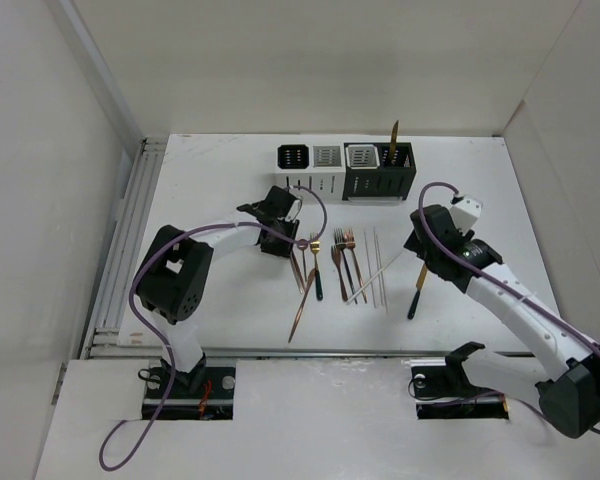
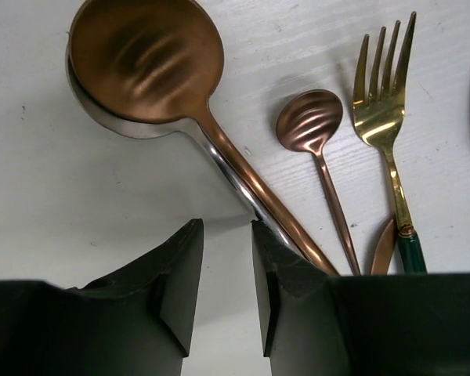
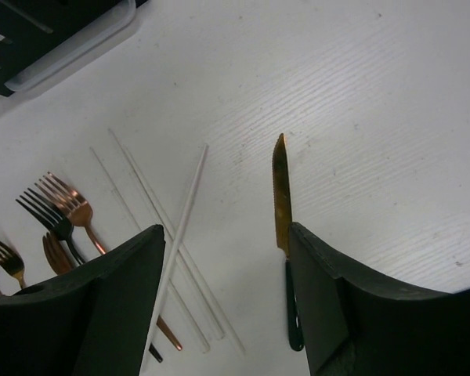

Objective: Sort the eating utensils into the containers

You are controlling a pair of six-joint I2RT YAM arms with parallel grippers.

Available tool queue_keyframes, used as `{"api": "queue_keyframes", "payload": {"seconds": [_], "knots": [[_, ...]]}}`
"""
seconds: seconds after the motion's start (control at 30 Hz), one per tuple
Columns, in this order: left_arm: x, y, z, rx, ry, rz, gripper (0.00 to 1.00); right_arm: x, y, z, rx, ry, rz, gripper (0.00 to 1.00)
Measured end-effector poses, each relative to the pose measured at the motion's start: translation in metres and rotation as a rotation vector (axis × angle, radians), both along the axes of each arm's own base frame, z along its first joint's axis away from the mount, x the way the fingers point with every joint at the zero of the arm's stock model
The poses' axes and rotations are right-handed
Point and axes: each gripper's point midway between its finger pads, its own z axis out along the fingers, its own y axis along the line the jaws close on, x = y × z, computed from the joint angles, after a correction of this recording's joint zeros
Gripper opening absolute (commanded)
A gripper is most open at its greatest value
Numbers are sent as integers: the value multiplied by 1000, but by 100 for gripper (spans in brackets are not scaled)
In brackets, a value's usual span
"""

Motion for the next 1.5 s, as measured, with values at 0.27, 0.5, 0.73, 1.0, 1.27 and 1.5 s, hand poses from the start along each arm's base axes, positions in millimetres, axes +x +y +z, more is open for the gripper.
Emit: {"api": "queue_keyframes", "payload": {"seconds": [0.27, 0.5, 0.73, 1.0, 1.27, 1.5], "knots": [[-3, -5, 5, -22, 21, -4, 34, -1, -6, 2, -39, 1, 3, 69], [1, -16, 3, -26, 14, -23, 28, -2, -8, 6, -44, -10, 5, 69], [3, -15, -2, -48, 36, -1, 16, -7, -14, 18, -42, -51, -8, 69], [2, -7, 1, -38, 41, 1, 22, -8, -16, 19, -55, -51, -4, 69], [-16, 12, 20, -17, -12, -44, 26, -8, -17, 17, -86, -34, 19, 69], [-12, 11, 14, -10, -18, -62, 26, -8, -17, 17, -101, -28, 31, 69]]}}
